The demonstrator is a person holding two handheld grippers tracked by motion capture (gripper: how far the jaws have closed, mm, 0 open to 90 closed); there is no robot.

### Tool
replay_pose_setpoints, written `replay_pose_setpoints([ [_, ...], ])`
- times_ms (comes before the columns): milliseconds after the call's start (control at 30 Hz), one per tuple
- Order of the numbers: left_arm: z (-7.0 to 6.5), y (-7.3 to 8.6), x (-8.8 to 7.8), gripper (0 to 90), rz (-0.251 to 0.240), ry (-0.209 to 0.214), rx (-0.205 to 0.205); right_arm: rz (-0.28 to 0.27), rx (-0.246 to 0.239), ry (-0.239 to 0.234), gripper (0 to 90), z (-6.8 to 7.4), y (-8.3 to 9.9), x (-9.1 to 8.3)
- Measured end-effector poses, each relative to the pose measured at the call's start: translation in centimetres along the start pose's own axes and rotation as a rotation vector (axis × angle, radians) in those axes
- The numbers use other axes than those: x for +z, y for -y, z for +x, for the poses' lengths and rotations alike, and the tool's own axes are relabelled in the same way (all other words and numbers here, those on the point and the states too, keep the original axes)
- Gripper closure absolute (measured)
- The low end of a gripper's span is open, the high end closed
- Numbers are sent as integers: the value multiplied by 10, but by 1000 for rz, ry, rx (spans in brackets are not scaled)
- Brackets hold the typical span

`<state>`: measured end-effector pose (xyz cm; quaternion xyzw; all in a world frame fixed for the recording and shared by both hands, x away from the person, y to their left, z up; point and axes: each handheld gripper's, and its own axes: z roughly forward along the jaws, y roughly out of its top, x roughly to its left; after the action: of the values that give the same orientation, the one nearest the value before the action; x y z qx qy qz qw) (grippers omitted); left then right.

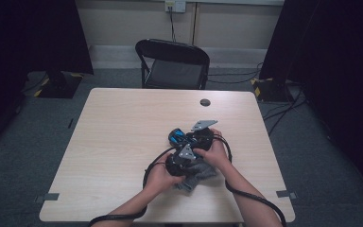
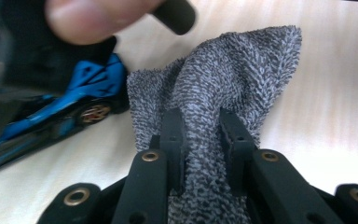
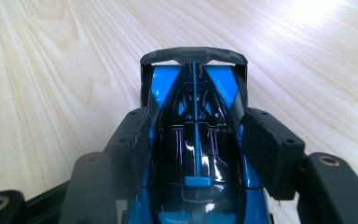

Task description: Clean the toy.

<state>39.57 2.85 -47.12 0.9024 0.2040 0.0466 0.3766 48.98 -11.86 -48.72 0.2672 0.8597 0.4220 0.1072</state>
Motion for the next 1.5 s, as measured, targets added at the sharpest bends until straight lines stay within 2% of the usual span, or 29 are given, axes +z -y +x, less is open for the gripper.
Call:
replay_pose_setpoints([
  [167, 11, 2, -4, 744, 0, -22, -33, -4, 2, -2, 429, 0, 1, 0],
  [633, 27, 12, -21, 743, 7, -82, -65, -7, 2, -4, 429, 0, 1, 0],
  [700, 29, 14, -24, 743, 8, -102, -65, -7, 2, -4, 429, -1, 1, 0],
  [833, 36, 19, -30, 743, 8, -123, -95, -13, 2, -5, 429, -1, 2, 0],
  [1000, 44, 23, -36, 743, 19, -154, -102, -12, 3, -5, 429, -1, 2, -1],
  [1100, 50, 27, -41, 744, 16, -183, -125, -13, 5, -5, 429, -1, 2, -1],
  [1500, 67, 35, -52, 743, 13, -241, -171, -14, 0, -6, 429, -1, 3, -1],
])
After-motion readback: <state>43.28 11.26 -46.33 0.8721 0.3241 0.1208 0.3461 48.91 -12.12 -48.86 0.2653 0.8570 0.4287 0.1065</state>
